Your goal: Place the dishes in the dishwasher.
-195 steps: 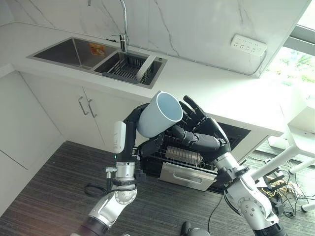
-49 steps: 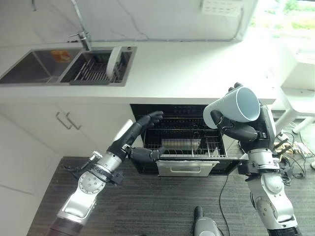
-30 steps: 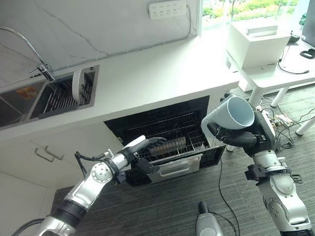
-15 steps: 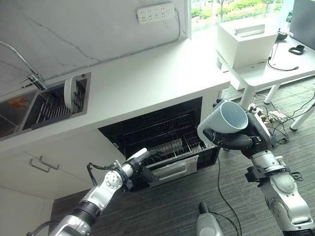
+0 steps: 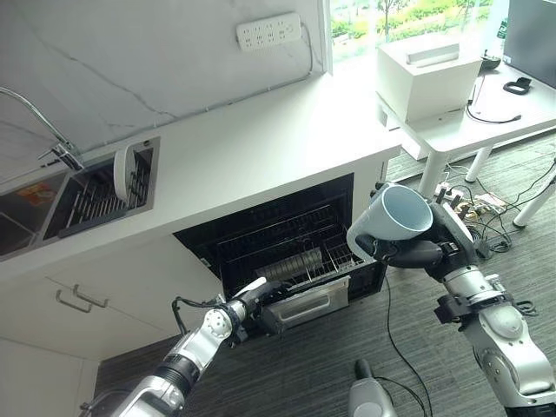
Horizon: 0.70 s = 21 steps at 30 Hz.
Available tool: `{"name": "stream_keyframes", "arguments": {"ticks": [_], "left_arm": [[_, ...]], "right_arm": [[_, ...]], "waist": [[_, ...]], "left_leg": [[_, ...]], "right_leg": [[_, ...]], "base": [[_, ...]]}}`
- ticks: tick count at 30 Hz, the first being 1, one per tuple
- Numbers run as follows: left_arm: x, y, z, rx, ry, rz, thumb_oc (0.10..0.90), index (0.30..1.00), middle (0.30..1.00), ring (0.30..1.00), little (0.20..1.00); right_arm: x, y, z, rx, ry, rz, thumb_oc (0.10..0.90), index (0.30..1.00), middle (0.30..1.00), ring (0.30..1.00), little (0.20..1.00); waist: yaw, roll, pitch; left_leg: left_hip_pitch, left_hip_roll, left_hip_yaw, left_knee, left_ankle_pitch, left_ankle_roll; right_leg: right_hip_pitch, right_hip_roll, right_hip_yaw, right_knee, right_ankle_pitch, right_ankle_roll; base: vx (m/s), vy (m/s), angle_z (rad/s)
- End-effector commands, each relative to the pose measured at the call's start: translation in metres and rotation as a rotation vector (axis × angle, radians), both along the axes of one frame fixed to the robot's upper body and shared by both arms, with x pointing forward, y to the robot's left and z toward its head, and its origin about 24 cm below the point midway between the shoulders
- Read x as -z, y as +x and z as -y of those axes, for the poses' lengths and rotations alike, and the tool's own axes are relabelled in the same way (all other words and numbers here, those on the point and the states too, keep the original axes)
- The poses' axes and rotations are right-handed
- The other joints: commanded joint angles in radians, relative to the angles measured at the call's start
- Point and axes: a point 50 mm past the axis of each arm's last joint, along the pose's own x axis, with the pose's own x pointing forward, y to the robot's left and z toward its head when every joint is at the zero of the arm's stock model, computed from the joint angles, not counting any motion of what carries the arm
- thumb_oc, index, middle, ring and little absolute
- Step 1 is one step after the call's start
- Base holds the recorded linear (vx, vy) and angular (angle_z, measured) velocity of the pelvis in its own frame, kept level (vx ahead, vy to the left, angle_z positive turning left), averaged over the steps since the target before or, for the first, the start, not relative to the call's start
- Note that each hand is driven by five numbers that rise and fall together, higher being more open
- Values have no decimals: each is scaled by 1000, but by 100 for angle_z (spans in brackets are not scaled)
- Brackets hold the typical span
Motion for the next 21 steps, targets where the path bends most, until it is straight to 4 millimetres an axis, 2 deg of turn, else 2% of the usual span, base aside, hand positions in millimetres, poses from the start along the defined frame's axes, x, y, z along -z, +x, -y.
{"name": "stream_keyframes", "arguments": {"ticks": [1,6,11,17,19,21], "left_arm": [[27,-26,8,177,15,-316,800,900,900,900,900],[46,-56,23,333,-45,-573,800,900,900,900,900],[42,-72,31,481,-72,-703,800,900,900,900,900],[31,-77,35,608,-26,-766,800,900,900,900,900],[26,-73,37,600,-51,-716,800,900,900,900,900],[9,-56,42,533,-148,-574,800,900,900,900,900]], "right_arm": [[-79,-3,-12,-112,26,385,400,300,300,300,300],[-81,0,-18,-144,7,374,400,300,300,300,300],[-82,1,-19,-141,-10,372,400,300,300,300,300],[-81,4,-20,-116,-20,368,400,300,300,300,300],[-80,4,-20,-110,-21,366,400,300,300,300,300],[-77,5,-19,-92,-26,364,400,300,300,300,300]], "waist": [[-8,-18,-27],[-22,-4,-20],[-12,11,-14],[8,19,-16],[12,19,-17],[21,18,-17]], "left_leg": [[12,32,-90,79,-132,31],[16,28,-81,79,-136,35],[8,25,-85,79,-136,37],[-4,24,-97,79,-133,39],[-6,25,-99,79,-130,38],[-8,25,-102,79,-128,37]], "right_leg": [[-1,5,-23,143,-217,53],[0,11,-13,143,-222,52],[7,8,-17,143,-228,54],[16,0,-34,143,-234,56],[17,-1,-36,143,-235,56],[22,-5,-42,143,-235,56]], "base": [[0,0,0],[-1,23,-3],[-19,29,0],[-27,6,3],[0,0,0],[0,0,0]]}}
